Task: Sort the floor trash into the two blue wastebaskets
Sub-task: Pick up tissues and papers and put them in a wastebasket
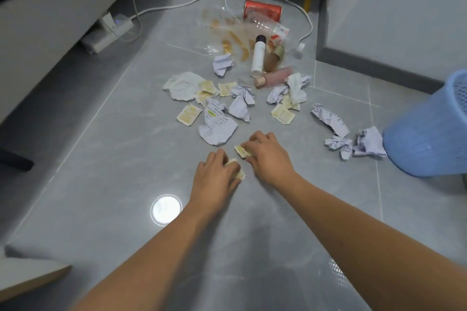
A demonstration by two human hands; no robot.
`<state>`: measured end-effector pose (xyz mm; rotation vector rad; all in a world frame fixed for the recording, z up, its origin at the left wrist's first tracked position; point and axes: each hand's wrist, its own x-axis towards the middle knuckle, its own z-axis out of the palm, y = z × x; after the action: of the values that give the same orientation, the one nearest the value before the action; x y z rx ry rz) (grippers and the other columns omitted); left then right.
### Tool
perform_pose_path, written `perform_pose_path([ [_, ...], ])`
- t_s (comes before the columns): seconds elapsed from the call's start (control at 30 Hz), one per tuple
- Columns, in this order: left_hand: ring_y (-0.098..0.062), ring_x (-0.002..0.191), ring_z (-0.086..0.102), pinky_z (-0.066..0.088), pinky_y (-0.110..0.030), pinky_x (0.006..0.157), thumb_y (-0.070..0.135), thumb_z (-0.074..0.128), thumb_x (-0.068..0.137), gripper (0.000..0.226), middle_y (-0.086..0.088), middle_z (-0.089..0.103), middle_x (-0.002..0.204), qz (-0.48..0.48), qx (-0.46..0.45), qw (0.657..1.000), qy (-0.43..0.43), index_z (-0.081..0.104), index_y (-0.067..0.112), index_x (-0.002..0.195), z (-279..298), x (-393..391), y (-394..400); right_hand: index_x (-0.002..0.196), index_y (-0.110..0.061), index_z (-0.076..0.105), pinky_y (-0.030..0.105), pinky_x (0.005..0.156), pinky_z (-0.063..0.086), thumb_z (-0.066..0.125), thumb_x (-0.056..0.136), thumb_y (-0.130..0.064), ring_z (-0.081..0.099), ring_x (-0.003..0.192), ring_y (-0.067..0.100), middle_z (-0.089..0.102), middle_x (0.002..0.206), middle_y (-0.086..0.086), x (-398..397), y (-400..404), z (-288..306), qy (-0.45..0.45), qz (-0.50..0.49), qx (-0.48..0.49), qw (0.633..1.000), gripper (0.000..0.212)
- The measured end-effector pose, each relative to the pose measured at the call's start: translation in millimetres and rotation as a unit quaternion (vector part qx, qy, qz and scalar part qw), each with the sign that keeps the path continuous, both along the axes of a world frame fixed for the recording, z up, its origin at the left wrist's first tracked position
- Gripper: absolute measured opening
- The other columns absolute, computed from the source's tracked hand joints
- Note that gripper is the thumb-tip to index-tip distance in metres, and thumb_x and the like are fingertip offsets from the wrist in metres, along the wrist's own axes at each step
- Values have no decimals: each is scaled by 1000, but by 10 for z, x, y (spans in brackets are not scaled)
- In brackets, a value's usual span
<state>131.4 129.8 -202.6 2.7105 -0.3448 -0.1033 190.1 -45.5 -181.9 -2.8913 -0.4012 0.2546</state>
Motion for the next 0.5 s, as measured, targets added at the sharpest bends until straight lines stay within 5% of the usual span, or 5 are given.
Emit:
perform_pose_path([
  [0.27,-18,89,47,44,-35,61,23,62,90,5,6,46,93,-16,-90,996,12,60,20,85,190,-70,-194,106,-13,75,41,77,52,64,85,-5,59,93,32,58,105,7,-371,-382,237,-14,-149,71,986,25],
  [0.5,-14,92,50,48,-35,65,24,69,89,6,8,51,96,-140,-191,971,-22,66,21,93,1182,-198,-1122,110,-17,76,27,83,42,68,87,-10,62,101,25,64,114,7,-1068,-1061,1349,-73,-359,139,920,25],
])
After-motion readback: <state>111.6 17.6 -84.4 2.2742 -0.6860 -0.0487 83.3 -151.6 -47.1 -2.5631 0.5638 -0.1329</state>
